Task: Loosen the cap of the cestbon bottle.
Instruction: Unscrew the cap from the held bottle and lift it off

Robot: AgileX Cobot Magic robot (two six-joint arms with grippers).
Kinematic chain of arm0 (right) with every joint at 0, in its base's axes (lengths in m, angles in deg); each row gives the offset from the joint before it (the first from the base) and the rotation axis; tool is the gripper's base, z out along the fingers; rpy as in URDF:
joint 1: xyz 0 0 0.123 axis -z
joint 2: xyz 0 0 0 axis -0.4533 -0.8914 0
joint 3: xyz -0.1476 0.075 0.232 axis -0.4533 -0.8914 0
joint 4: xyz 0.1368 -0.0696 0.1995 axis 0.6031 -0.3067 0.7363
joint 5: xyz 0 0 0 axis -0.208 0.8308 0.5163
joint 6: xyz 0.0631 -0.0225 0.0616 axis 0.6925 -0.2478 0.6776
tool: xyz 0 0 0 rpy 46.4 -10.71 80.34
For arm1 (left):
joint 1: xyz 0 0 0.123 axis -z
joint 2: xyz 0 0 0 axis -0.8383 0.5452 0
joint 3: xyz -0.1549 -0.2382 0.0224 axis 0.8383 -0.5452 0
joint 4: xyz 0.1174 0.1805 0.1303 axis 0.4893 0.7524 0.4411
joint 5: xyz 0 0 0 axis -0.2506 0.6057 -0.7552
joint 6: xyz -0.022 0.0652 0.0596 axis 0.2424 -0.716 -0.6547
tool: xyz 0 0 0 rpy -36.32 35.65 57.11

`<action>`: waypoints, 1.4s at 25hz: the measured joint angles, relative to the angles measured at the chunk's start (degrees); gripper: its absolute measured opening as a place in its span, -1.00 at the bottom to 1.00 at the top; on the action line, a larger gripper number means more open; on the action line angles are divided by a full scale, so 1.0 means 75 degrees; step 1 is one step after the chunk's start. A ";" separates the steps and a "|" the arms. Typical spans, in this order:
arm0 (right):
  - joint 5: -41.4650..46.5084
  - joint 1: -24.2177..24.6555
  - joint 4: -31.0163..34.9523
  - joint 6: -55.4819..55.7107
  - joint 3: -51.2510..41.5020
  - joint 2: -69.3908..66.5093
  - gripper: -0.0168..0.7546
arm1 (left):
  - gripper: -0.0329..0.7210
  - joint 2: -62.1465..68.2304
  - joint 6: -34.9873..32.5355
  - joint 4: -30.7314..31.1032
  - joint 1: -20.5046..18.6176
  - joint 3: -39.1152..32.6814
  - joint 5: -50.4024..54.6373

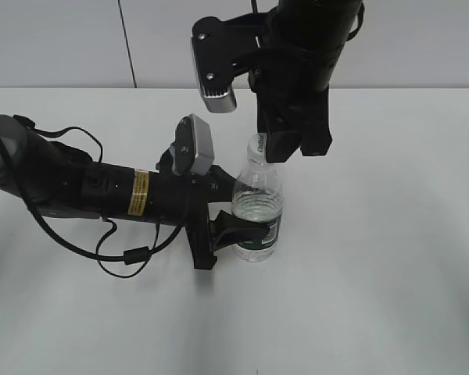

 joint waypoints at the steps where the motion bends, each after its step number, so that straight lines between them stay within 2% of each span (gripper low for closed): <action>1: -0.0020 0.0000 0.0007 -0.0149 0.0000 0.0000 -0.18 | 0.11 0.0000 0.0000 0.0000 0.0000 0.0000 0.0000; 13: -0.0023 0.0000 0.0296 -0.2778 0.0000 0.0028 -0.18 | 0.10 0.0000 -0.0011 0.0035 0.0000 0.0000 0.0000; 24: 0.0012 0.0000 0.0314 -0.3996 -0.0007 0.0231 -0.18 | 0.10 0.0000 -0.0032 0.0047 0.0000 0.0000 -0.0014; 35: 0.0104 0.0000 0.0563 -0.3994 -0.0014 0.0544 -0.18 | 0.10 0.0000 -0.0032 0.0047 0.0000 0.0000 -0.0014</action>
